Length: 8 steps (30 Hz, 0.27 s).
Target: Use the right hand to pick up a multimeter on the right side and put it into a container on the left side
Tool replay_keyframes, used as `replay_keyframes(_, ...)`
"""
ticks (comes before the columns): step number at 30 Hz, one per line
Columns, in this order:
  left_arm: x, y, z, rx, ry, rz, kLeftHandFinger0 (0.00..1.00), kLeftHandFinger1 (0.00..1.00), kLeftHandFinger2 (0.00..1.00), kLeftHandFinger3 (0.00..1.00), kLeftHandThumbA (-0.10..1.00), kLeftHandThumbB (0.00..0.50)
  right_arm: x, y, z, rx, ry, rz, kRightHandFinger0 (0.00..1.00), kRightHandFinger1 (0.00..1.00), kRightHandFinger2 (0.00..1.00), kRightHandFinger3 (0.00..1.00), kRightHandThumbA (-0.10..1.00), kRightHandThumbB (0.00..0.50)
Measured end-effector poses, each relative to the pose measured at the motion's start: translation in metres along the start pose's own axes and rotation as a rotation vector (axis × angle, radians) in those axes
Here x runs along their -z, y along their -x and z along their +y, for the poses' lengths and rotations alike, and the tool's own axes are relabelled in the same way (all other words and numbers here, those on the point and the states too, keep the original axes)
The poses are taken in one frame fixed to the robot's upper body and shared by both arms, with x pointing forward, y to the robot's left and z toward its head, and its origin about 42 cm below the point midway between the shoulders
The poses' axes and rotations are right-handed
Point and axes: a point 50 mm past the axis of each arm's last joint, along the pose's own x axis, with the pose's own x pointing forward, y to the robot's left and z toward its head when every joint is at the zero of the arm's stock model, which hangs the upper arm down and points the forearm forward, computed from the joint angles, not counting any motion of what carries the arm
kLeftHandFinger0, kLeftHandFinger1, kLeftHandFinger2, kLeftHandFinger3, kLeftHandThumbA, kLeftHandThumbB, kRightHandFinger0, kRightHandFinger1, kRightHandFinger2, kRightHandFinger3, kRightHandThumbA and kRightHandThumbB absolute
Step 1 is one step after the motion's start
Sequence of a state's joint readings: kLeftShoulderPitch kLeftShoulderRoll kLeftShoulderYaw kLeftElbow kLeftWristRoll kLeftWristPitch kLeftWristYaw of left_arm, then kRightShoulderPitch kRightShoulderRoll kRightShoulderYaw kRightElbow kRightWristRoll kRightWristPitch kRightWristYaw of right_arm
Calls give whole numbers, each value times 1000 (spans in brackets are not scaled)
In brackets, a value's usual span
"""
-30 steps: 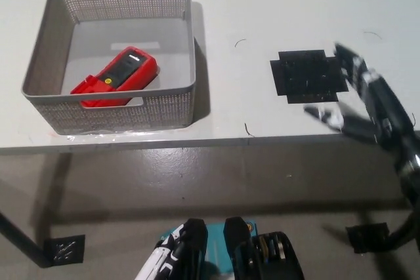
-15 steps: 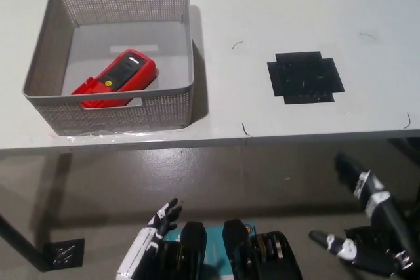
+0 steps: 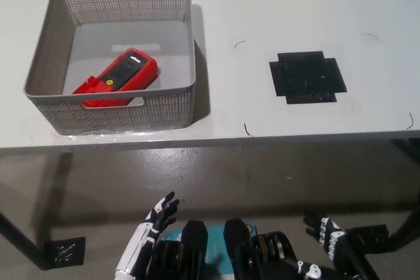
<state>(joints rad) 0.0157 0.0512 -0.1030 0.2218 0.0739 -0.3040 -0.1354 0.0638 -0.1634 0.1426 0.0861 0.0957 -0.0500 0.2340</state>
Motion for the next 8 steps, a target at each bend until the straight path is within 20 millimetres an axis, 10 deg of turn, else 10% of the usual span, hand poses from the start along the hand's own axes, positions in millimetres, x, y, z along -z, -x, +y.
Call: replay_keyframes(8,2,-1,1,-30,11,2,1000,1000,1000,1000,1000,393,4,-21,-6,-42,17,23,1000,1000,1000,1000,1000,370)
